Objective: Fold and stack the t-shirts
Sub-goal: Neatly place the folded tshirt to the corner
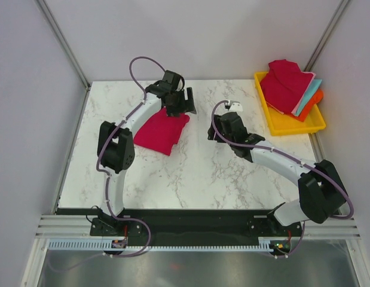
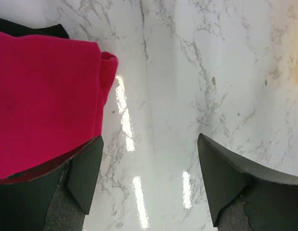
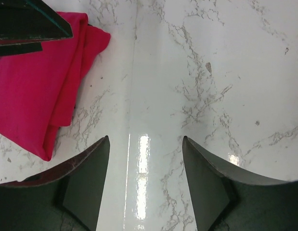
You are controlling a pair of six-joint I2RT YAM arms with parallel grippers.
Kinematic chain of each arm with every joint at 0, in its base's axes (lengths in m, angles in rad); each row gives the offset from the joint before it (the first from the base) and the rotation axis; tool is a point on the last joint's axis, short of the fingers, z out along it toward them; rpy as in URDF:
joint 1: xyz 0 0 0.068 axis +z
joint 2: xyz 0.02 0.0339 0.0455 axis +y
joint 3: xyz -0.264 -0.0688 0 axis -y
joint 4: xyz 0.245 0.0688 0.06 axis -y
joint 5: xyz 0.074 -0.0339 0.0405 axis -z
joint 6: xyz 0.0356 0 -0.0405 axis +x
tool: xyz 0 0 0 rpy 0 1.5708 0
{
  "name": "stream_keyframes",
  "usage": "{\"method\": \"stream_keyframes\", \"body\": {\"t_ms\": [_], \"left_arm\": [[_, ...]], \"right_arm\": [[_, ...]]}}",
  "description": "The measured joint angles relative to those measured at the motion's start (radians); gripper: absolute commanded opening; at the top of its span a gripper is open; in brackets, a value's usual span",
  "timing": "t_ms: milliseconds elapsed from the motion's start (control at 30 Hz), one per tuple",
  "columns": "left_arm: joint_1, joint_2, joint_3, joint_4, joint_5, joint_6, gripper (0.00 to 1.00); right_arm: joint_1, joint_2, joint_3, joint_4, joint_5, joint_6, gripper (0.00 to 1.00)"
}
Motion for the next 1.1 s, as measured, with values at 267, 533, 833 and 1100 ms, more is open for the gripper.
{"method": "stream_keyframes", "body": {"t_ms": [267,533,833,1100], "left_arm": [[0.049,0.085,-0.059,0.006,-0.028,-0.007,0.87],[0.056,0.070,-0.156,0.096,-0.024,-0.019,0.87],[0.090,-0.015,-0.204,0.106,-0.066,-0.021,0.88],[0.121,-0.060,-0.203,0.040,-0.227,0.024,0.89]], "right_arm": [[-0.016,-0.004,-0.021,0.013,-0.028,0.019,0.70],[-0.035,-0.004,-0.021,0.025,-0.052,0.031,0.70],[-0.040,-0.003,-0.021,0.027,-0.074,0.036,0.70],[-0.050,-0.001,-0.021,0.027,-0.097,0.038,0.70]]}}
